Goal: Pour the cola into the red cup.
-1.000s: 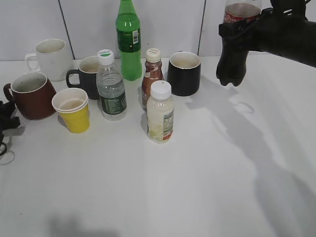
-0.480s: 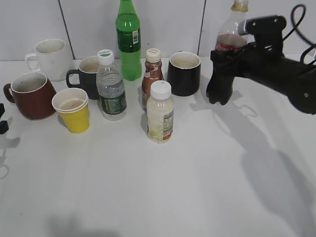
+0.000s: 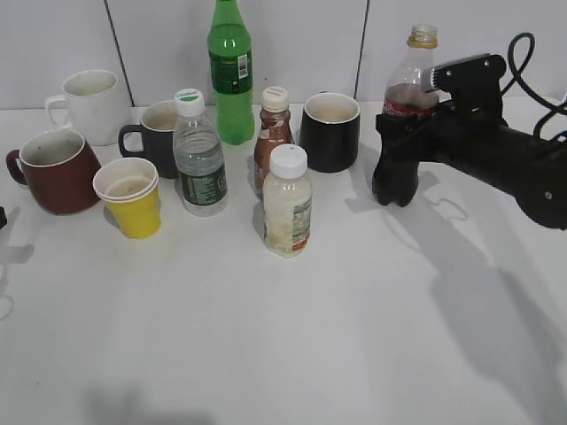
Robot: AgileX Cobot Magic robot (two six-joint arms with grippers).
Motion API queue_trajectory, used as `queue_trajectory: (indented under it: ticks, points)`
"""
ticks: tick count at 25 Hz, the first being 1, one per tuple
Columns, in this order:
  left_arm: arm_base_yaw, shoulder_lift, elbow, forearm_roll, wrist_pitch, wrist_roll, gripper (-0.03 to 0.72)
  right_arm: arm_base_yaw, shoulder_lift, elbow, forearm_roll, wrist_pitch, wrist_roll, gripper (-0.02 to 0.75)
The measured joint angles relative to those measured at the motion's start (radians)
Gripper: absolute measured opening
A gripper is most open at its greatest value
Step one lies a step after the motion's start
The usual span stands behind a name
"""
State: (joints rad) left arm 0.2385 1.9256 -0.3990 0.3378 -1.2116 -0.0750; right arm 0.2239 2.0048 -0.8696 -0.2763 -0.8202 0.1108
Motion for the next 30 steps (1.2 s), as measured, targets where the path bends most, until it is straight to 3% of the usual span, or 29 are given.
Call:
queue_trajectory:
  ticks: [4, 9, 12, 14, 18, 23, 25, 28, 30]
  points:
    - [0.0, 0.0, 0.01, 0.001, 0.0, 0.0, 0.248, 0.0, 0.0, 0.049, 0.003, -0.076, -0.01, 0.485]
    - [0.0, -0.018, 0.028, 0.004, 0.004, 0.0, 0.248, 0.0, -0.003, 0.072, 0.006, -0.132, -0.017, 0.617]
    - [0.0, -0.086, 0.031, 0.006, 0.008, -0.026, 0.249, 0.0, -0.058, 0.066, 0.019, -0.11, -0.036, 0.653]
    - [-0.005, -0.187, 0.027, 0.012, 0.08, -0.092, 0.249, 0.0, -0.138, 0.038, 0.019, -0.016, -0.033, 0.66]
    - [-0.064, -0.463, -0.035, 0.017, 0.58, -0.209, 0.249, 0.006, -0.356, -0.04, -0.047, 0.298, 0.087, 0.659]
    - [-0.201, -0.807, -0.164, -0.066, 1.212, -0.237, 0.262, 0.06, -0.607, -0.056, -0.335, 0.613, 0.414, 0.635]
    - [-0.243, -0.939, -0.201, -0.084, 1.375, -0.239, 0.291, 0.116, -0.698, -0.056, -0.392, 0.745, 0.476, 0.63]
    - [-0.263, -1.123, -0.217, -0.1, 1.548, -0.24, 0.331, 0.216, -0.834, -0.05, -0.4, 0.946, 0.492, 0.625]
    - [-0.265, -1.253, -0.217, -0.105, 1.663, -0.24, 0.34, 0.285, -0.93, -0.024, -0.328, 1.066, 0.442, 0.62]
